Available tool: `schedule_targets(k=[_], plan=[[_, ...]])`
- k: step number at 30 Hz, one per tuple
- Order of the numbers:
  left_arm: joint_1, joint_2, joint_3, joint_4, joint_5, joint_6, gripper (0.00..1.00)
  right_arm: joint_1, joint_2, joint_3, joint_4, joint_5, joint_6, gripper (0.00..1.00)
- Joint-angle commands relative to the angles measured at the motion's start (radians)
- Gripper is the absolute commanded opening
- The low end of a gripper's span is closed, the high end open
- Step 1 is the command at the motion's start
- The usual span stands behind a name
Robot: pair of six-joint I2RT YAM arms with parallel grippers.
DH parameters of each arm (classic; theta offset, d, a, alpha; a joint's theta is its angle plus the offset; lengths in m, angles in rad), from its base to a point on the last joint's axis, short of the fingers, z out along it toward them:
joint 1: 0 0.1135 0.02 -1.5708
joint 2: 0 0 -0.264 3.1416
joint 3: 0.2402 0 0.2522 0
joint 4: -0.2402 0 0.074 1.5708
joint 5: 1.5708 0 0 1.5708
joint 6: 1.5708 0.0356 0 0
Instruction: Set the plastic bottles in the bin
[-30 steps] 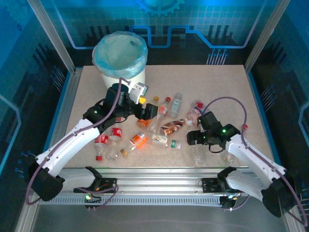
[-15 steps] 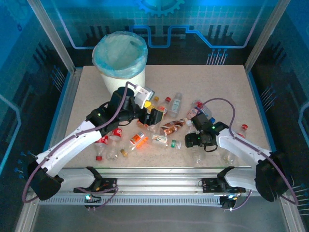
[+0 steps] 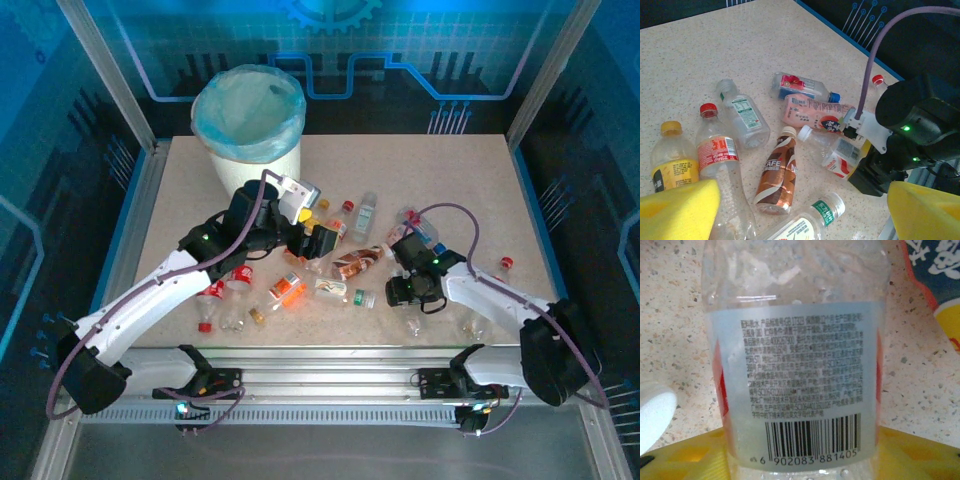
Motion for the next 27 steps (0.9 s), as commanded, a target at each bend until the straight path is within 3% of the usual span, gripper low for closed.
schedule_targets(k=[1, 8, 15, 23, 27], plan=[[-0.010, 0.005, 0.014, -0.020, -0.041, 0.010, 0.88, 0.015, -0.075, 0.020, -0.062, -0.009, -0.008, 0.59], [-0.011, 0.052, 0.130, -0.101, -0.060, -0.095, 0.88, 0.032, -0.269, 0.087, -0.157, -0.078, -0.002, 0.55], [0.013, 0.057, 0.331, -0.176, -0.078, -0.241, 0.88, 0.055, -0.383, 0.188, -0.014, -0.256, -0.085, 0.53], [0.152, 0.014, 0.366, -0.119, 0.149, -0.452, 0.85, 0.102, -0.346, 0.305, 0.238, -0.407, -0.215, 0.51], [0.196, -0.006, 0.330, -0.101, 0.234, -0.508, 0.81, 0.158, -0.308, 0.339, 0.338, -0.415, -0.264, 0.51]])
